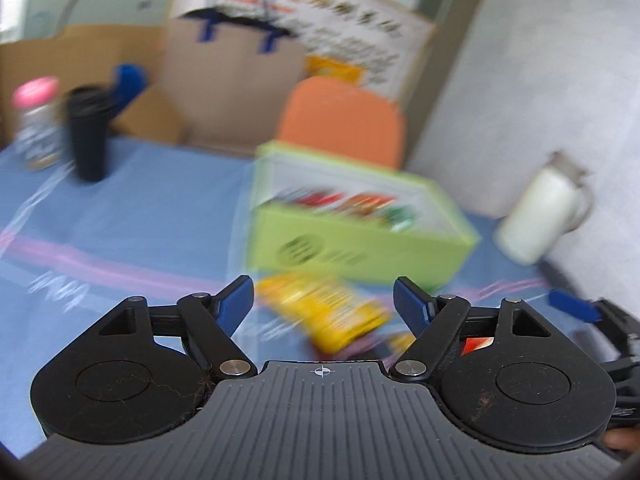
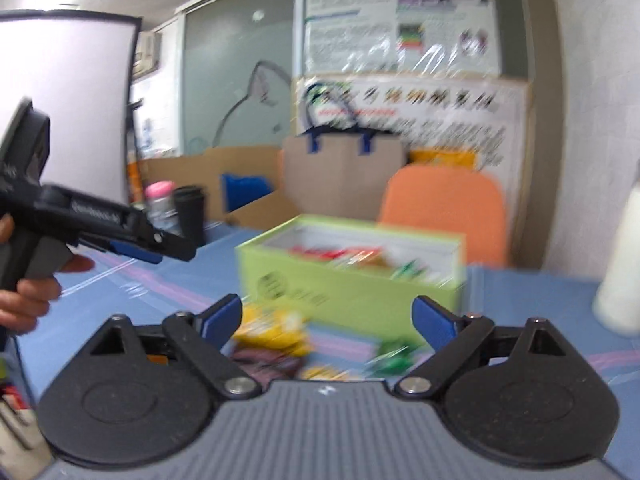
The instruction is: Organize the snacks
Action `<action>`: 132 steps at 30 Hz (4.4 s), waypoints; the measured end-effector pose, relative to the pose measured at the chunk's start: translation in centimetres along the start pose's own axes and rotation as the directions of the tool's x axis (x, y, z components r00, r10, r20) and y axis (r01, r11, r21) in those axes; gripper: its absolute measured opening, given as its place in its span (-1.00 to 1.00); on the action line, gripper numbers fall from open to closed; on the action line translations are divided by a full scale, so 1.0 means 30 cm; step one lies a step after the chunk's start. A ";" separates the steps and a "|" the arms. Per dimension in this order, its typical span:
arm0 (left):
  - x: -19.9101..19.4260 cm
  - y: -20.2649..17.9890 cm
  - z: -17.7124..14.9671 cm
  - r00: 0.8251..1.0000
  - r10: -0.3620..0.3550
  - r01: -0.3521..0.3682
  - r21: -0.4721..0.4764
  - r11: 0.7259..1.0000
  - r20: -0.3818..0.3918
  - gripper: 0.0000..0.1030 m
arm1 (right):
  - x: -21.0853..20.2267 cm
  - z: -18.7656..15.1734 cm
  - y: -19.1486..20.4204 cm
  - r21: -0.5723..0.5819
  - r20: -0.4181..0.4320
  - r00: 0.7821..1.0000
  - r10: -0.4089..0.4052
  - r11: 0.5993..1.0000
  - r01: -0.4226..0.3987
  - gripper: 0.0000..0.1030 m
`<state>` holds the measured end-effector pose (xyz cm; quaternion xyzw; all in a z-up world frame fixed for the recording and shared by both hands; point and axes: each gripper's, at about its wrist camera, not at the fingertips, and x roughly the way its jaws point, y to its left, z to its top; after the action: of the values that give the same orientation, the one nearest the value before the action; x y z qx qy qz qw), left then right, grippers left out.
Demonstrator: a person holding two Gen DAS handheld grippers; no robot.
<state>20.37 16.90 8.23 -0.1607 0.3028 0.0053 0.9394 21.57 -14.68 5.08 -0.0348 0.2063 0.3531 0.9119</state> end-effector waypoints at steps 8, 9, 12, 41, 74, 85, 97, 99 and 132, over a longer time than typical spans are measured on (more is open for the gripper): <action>0.103 0.269 -0.126 0.977 -0.041 0.001 -0.186 0.983 -0.211 -0.37 | 0.286 -0.149 0.330 0.090 -0.251 0.930 0.269 0.963 -0.255 0.81; 0.110 0.279 -0.129 0.973 -0.076 0.033 -0.196 0.980 -0.217 -0.37 | 0.307 -0.157 0.358 0.079 -0.274 0.923 0.269 0.963 -0.257 0.81; 0.101 0.271 -0.142 0.968 -0.126 0.082 -0.202 0.976 -0.216 -0.40 | 0.330 -0.166 0.400 0.070 -0.292 0.919 0.266 0.964 -0.257 0.81; 0.064 -0.061 -0.325 0.919 -0.264 0.242 -0.108 0.964 -0.294 -0.59 | 0.125 -0.266 0.352 0.022 -0.234 0.968 0.085 0.996 -0.082 0.54; 0.460 -0.088 0.436 0.984 -0.170 0.173 -0.060 0.983 0.059 0.01 | 0.415 0.385 -0.216 -0.076 0.062 0.998 -0.031 0.996 0.036 0.81; 0.101 -0.126 0.142 0.977 -0.206 0.208 -0.040 0.977 0.051 0.33 | -0.062 0.210 -0.114 -0.068 0.112 0.982 -0.152 0.985 0.160 0.81; 0.150 -0.317 -0.301 0.882 -0.384 0.362 -0.132 0.923 -0.272 0.17 | -0.270 -0.263 -0.212 0.135 -0.165 0.938 -0.306 0.935 0.329 0.81; 0.160 -0.362 -0.291 0.873 -0.398 0.374 -0.137 0.917 -0.280 0.13 | -0.260 -0.256 -0.224 0.104 -0.159 0.938 -0.309 0.939 0.327 0.81; 0.241 -0.464 -0.174 0.866 -0.400 0.378 -0.131 0.917 -0.301 -0.70 | -0.100 -0.134 -0.028 -0.050 -0.104 0.984 -0.147 0.989 0.142 0.77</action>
<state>24.83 1.46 4.27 -0.2488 0.4128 -0.2000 0.8530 18.72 -18.04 2.55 -0.0881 0.2446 0.2879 0.9217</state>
